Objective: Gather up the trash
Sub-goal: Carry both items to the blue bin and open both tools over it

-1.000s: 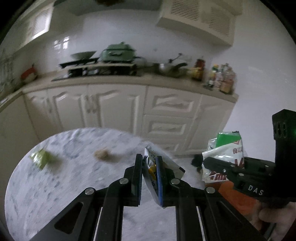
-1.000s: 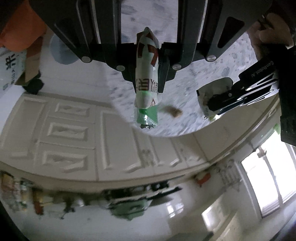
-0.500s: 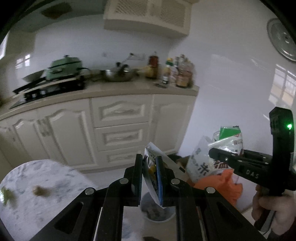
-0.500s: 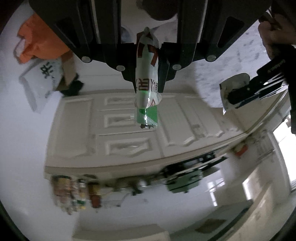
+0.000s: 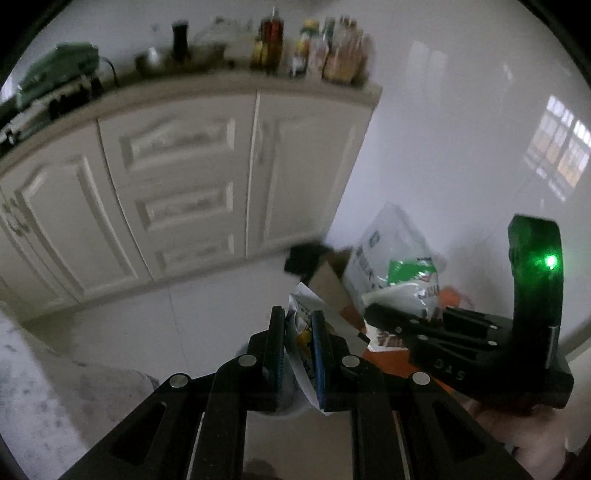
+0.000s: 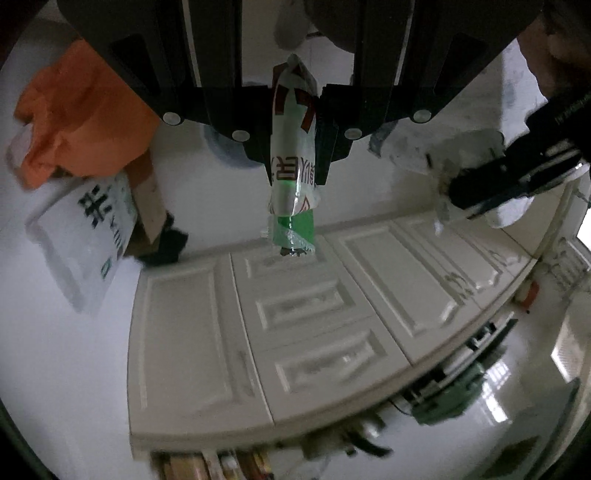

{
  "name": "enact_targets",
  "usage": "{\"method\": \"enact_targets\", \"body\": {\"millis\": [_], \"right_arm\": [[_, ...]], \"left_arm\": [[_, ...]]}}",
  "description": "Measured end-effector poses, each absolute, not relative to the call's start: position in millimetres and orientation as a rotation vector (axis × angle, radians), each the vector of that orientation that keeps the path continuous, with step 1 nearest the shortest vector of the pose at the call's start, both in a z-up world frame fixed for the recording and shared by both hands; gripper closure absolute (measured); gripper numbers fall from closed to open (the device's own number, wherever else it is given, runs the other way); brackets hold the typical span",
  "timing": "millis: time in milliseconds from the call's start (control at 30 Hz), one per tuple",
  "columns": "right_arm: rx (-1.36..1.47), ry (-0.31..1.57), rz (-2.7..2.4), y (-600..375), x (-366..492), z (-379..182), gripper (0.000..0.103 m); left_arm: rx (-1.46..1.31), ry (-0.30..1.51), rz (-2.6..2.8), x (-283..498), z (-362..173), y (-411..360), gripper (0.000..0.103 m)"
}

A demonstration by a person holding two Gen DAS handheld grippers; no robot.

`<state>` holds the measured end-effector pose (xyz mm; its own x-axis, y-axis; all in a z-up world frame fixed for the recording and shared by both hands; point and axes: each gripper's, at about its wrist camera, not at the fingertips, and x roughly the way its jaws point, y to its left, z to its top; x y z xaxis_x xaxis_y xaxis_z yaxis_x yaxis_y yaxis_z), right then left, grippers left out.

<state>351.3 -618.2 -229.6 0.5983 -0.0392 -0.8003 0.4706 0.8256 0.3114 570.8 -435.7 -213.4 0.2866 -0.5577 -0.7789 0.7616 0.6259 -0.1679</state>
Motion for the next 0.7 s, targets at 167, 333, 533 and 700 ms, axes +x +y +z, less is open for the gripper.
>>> {"method": "enact_targets", "body": {"millis": [167, 333, 533, 700], "right_arm": [[0.592, 0.941, -0.338, -636.9, 364.0, -262.9, 0.075], [0.647, 0.932, -0.351, -646.9, 359.8, -273.1, 0.046], [0.652, 0.938, -0.372, -643.1, 355.7, -269.9, 0.007], [0.654, 0.917, -0.388, -637.8, 345.0, -261.3, 0.003]], "left_arm": [[0.307, 1.032, -0.866, 604.2, -244.7, -478.3, 0.090], [0.337, 1.037, -0.836, 623.5, -247.8, -507.1, 0.028], [0.346, 0.995, -0.776, 613.9, -242.9, -500.6, 0.009], [0.326, 0.944, -0.757, 579.0, -228.4, -464.0, 0.003]]}}
